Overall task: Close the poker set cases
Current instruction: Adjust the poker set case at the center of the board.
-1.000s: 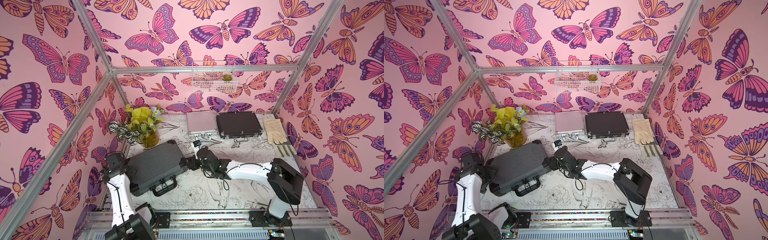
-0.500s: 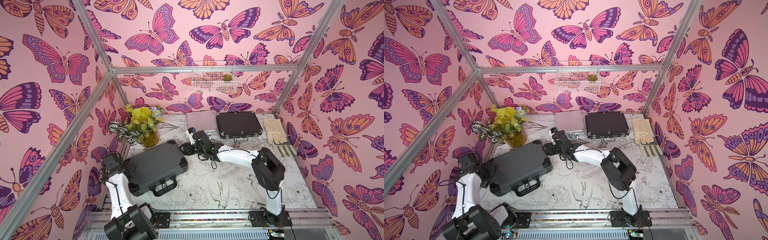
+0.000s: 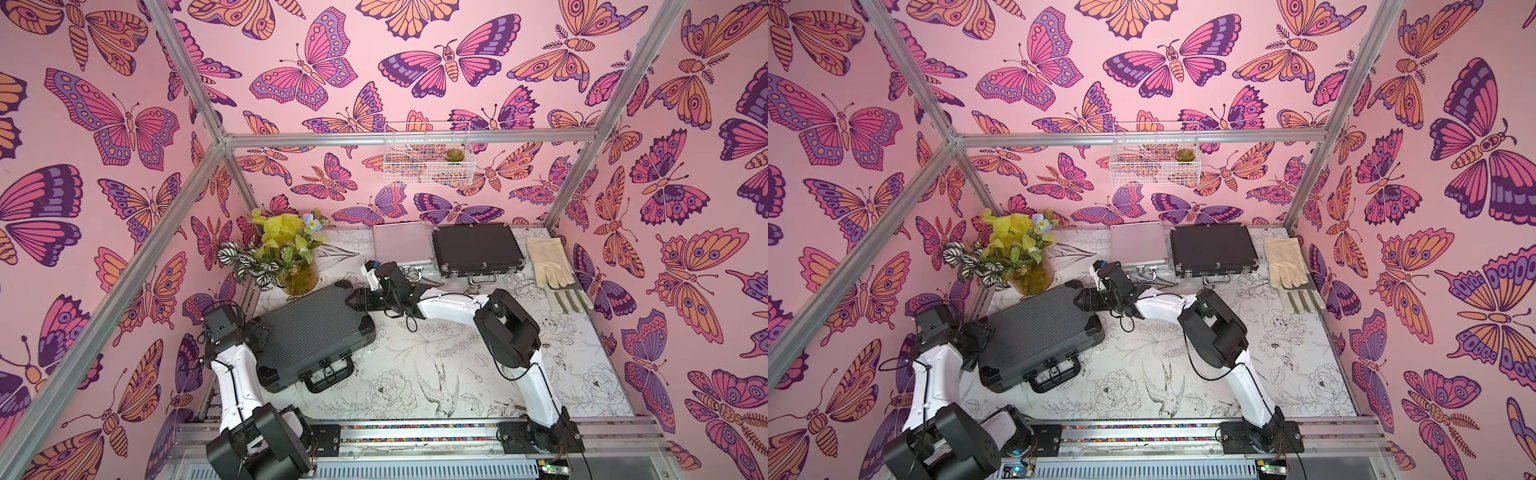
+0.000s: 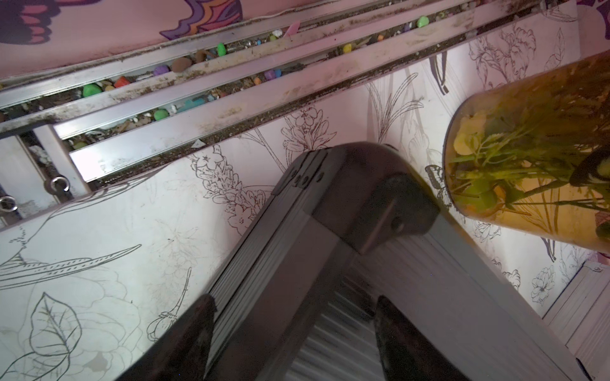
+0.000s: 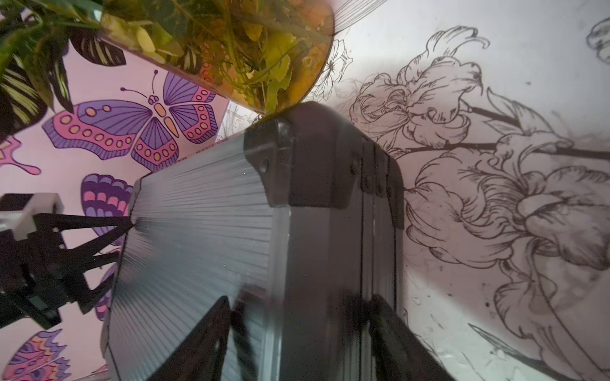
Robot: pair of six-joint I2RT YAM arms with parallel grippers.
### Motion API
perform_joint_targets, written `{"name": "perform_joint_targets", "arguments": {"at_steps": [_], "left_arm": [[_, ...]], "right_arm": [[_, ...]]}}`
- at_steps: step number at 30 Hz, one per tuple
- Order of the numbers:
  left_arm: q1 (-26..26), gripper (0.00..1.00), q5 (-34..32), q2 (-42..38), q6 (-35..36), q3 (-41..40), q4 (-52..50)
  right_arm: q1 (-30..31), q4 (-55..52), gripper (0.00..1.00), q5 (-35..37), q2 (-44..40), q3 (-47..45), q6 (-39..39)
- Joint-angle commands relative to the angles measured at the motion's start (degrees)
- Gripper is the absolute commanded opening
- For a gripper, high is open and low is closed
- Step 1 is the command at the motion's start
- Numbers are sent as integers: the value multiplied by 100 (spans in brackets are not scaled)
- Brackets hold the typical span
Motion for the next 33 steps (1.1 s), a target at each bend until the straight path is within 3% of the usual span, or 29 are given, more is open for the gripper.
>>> {"name": "perform_joint_targets", "arguments": {"at_steps": [1, 5, 12, 18, 23, 27, 33], "left_arm": [[-452, 75, 979, 270, -56, -167, -348], [-787, 75, 1000, 442, -31, -118, -336], [-1169, 75, 1100, 429, -223, -364, -150], [-1208, 76, 920, 436, -292, -470, -162], [-1271, 73, 1379, 675, -205, -470, 156], [-1615, 73, 981, 596, -233, -388, 4], [-1908, 73, 978, 781, -226, -244, -28]], "right_arm": [[108, 413, 63, -632, -178, -534, 605], [115, 948, 62, -672, -490, -1152, 893], [145, 1173, 61, -782, -712, -1468, 1004], [220, 1265, 60, -850, -654, -1411, 1105], [317, 1355, 59, -857, -790, -1521, 1157], [473, 1415, 59, -849, -871, -1612, 1200], [687, 1878, 58, -735, -943, -1904, 1530]]}}
